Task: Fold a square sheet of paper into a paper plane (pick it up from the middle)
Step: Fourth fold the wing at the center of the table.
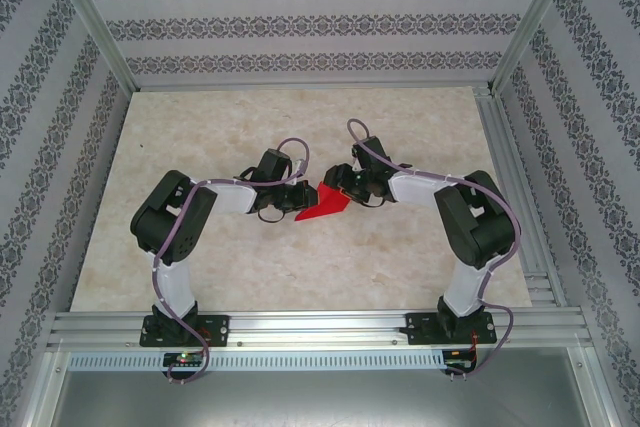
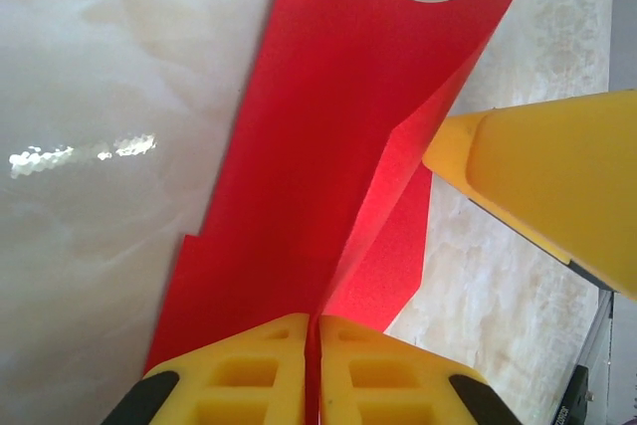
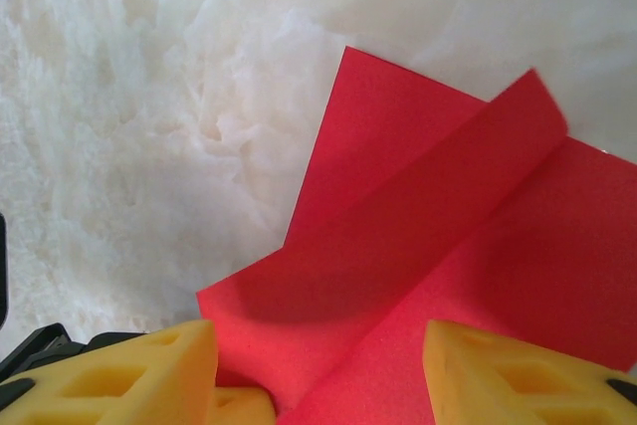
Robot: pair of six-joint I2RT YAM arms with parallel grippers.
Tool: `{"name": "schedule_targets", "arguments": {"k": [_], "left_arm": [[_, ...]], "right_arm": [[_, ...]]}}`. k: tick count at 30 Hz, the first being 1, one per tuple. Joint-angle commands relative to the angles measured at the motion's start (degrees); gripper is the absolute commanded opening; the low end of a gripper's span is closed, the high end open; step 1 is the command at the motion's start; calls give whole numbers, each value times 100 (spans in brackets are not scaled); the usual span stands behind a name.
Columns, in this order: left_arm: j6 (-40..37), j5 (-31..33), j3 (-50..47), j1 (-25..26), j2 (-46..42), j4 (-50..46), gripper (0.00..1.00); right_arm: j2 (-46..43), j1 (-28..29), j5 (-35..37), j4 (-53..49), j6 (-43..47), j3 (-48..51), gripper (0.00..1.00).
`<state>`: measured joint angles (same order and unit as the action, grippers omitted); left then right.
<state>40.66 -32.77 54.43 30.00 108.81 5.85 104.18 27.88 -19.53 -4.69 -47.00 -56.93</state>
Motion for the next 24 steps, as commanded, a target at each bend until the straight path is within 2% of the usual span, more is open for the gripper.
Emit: {"name": "schedule_targets", "arguments": {"k": [1, 9, 16, 20, 24], "left_arm": [[55, -80, 58, -78, 56, -13, 12], [55, -52, 42, -82, 10, -30, 15], [-93, 37, -114, -153, -311, -81, 38], [-322, 286, -297, -253, -655, -180, 43], [-547, 249, -396, -253, -749, -87, 45]], "right_arm": [[149, 51, 219, -81, -72, -204, 57], [313, 61, 453, -376, -97, -262, 53], [453, 72, 699, -694, -123, -292, 53], [519, 60, 857, -886, -198, -315, 54], [582, 60, 942, -1027, -265, -344, 56]]}}
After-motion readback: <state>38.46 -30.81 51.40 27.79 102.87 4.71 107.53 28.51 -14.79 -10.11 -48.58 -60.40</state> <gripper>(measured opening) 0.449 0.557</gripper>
